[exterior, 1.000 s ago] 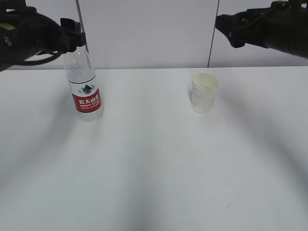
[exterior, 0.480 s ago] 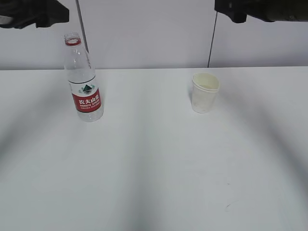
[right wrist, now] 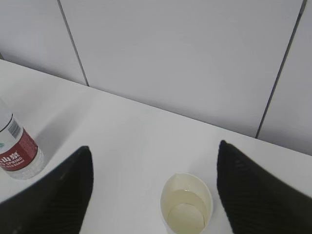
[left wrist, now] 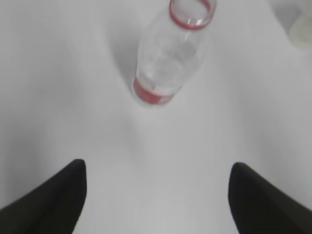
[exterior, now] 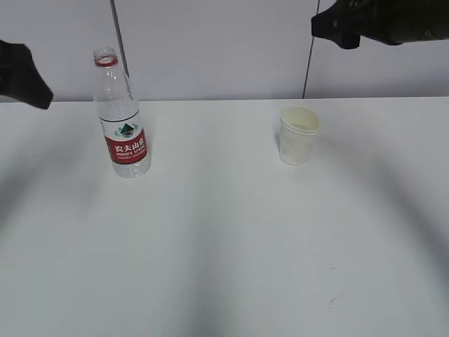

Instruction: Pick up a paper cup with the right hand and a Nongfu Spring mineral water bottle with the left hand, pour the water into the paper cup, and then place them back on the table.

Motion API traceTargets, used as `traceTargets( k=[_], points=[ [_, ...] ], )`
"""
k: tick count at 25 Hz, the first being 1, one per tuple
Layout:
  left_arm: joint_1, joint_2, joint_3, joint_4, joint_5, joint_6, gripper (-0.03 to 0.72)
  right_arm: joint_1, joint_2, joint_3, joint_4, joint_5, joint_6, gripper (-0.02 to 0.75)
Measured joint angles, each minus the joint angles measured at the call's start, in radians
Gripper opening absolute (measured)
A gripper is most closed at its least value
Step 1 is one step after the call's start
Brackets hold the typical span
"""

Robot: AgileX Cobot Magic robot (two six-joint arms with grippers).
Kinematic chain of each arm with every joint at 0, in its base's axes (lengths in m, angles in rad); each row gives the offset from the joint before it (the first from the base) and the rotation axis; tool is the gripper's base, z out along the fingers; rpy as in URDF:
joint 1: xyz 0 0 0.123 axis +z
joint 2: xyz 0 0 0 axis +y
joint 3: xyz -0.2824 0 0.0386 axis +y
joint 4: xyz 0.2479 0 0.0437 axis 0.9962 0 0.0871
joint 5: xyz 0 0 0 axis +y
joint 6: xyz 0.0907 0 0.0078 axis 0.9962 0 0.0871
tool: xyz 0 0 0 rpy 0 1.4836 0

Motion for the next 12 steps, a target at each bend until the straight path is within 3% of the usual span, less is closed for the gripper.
traceTargets(
  k=[5,12],
  points=[
    [0.0,-0.002,-0.001,0.155,0.148,-0.161,0.544,0.0,0.0,0.0,-0.022,-0.004,0.011,0.589],
    [0.0,-0.002,-0.006,0.272,0.327,-0.242,0.544,0.0,0.0,0.0,-0.03,-0.01,0.032,0.589]
  ],
)
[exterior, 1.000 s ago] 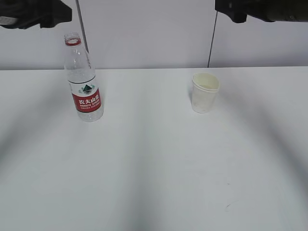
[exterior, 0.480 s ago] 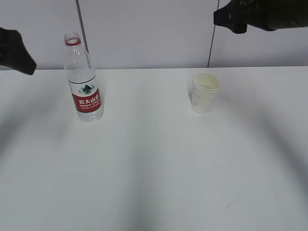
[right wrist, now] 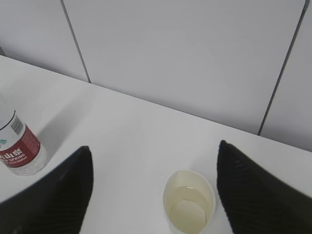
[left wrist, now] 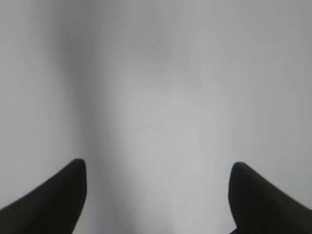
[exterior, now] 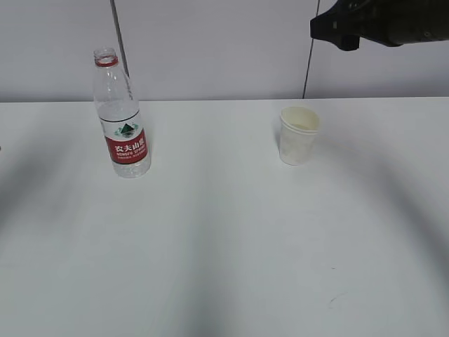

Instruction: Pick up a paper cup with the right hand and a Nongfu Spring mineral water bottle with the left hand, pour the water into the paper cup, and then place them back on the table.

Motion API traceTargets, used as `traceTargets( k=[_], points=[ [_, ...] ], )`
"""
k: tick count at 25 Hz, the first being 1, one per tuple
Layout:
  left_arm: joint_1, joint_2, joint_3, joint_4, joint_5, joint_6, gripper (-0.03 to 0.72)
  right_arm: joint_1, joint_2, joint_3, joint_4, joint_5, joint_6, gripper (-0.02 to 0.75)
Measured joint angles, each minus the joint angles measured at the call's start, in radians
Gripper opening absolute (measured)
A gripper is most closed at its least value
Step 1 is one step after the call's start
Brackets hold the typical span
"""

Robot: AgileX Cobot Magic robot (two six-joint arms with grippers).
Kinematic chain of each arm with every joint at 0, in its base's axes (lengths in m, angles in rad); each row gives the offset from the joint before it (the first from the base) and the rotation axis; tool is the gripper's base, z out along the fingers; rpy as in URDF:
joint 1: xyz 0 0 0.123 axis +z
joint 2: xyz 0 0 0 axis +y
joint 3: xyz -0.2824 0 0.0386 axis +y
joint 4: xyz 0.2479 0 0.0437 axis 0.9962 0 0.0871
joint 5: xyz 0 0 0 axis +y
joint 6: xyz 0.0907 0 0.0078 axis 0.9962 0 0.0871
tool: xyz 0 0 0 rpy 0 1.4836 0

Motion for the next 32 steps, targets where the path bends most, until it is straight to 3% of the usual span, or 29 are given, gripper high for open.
traceTargets(
  k=[9,20,32],
  points=[
    [0.0,-0.03,0.014,0.001,0.004,-0.013,0.544,0.0,0.0,0.0,0.0,0.0,0.012,0.589],
    [0.0,-0.312,0.163,-0.02,0.015,-0.014,0.544,0.0,-0.004,0.0,0.0,0.0,0.015,0.589],
    [0.0,-0.748,0.463,-0.064,-0.023,-0.027,0.507,0.0,-0.004,0.0,0.0,0.0,0.016,0.588]
  ],
)
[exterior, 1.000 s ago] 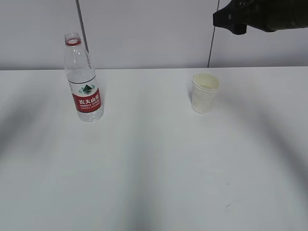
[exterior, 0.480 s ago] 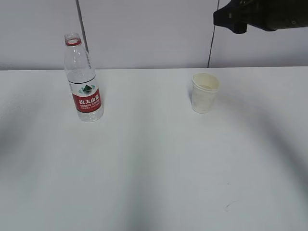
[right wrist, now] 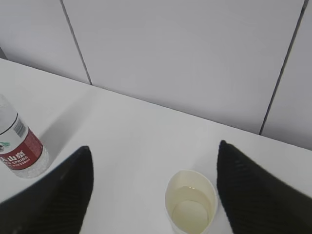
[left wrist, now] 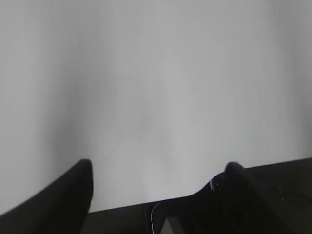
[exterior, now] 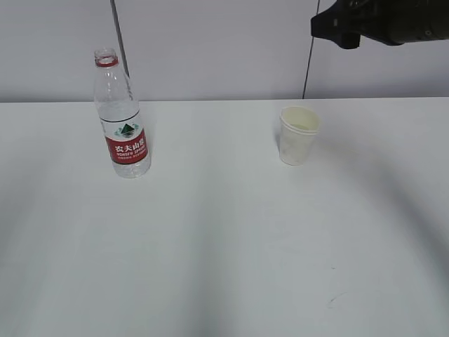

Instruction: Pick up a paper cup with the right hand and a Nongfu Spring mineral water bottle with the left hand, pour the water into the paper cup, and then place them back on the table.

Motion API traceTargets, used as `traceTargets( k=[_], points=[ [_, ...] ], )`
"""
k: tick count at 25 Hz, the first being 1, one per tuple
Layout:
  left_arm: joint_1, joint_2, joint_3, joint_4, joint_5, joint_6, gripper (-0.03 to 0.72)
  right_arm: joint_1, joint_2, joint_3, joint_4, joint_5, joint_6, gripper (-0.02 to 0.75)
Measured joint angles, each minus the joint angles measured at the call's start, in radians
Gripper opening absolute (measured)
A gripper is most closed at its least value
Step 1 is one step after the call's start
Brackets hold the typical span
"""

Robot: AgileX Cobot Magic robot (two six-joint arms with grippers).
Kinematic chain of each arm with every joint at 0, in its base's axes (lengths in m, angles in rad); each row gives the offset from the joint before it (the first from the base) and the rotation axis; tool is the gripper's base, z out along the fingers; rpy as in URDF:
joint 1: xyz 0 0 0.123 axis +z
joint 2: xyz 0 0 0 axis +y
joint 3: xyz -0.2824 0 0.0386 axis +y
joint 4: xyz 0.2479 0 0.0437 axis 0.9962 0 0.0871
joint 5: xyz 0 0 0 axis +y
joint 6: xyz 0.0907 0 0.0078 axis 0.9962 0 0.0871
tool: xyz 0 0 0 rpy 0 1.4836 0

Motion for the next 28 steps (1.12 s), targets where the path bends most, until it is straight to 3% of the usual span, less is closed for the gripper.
traceTargets(
  k=[10,20,28],
  points=[
    [0.0,-0.403,0.225,0.005,-0.088,-0.002,0.491,0.0,-0.001,0.0,0.0,-0.006,0.0,0.588],
    [0.0,-0.717,0.259,0.03,-0.075,-0.002,0.491,0.0,-0.021,0.0,0.0,-0.005,0.0,0.588],
    [0.0,-0.725,0.288,0.025,-0.081,0.01,0.491,-0.007,-0.104,0.054,0.0,-0.006,-0.002,0.588]
  ],
)
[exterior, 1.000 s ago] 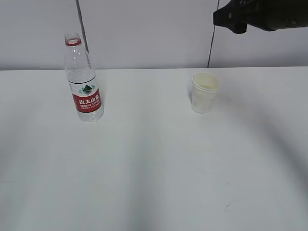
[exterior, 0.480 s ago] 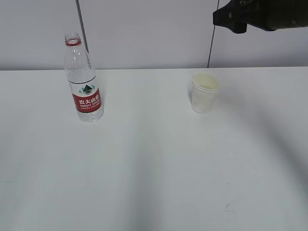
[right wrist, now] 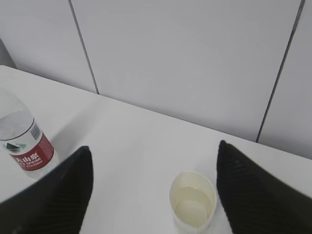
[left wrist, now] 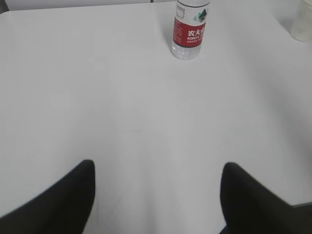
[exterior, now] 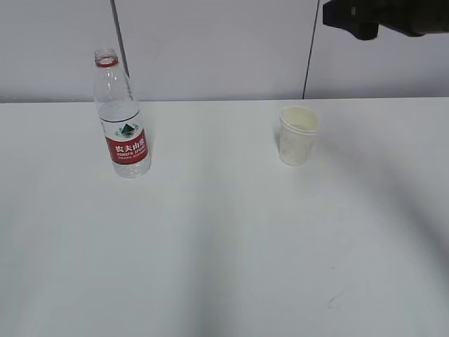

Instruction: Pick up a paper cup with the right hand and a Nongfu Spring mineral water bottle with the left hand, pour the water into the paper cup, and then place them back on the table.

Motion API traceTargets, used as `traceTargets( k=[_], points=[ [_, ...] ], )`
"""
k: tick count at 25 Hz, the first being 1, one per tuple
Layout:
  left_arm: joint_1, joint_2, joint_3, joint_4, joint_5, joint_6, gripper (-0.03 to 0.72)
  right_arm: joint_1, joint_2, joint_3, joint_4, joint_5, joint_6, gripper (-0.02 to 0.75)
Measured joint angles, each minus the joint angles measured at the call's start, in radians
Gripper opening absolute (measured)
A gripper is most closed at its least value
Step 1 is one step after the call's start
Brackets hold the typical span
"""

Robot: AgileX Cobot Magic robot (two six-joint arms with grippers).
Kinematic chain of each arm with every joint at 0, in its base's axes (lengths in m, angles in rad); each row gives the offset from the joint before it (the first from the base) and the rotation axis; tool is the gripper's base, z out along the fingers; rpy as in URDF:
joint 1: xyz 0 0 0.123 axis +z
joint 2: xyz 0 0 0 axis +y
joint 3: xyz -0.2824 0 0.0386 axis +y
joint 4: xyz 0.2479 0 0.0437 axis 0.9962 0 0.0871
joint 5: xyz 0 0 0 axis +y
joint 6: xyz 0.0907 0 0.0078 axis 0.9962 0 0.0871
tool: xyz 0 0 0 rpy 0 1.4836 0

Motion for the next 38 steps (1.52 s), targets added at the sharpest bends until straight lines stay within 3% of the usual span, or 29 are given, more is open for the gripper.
traceTargets(
  k=[12,18,25,38],
  points=[
    [0.004,-0.003,0.005,0.004,-0.002,0.006,0.491,-0.027,-0.217,0.236,0.0,0.033,-0.008,0.588],
    [0.1,-0.003,0.005,0.003,-0.003,0.006,0.491,-0.027,-0.311,0.348,0.0,0.087,-0.01,0.588],
    [0.111,-0.003,0.005,0.002,-0.005,0.006,0.491,-0.027,-0.386,0.472,0.0,0.216,-0.01,0.588],
    [0.111,-0.003,0.005,0.002,-0.005,0.006,0.491,-0.027,-0.439,0.494,0.002,0.22,-0.013,0.588]
  ],
)
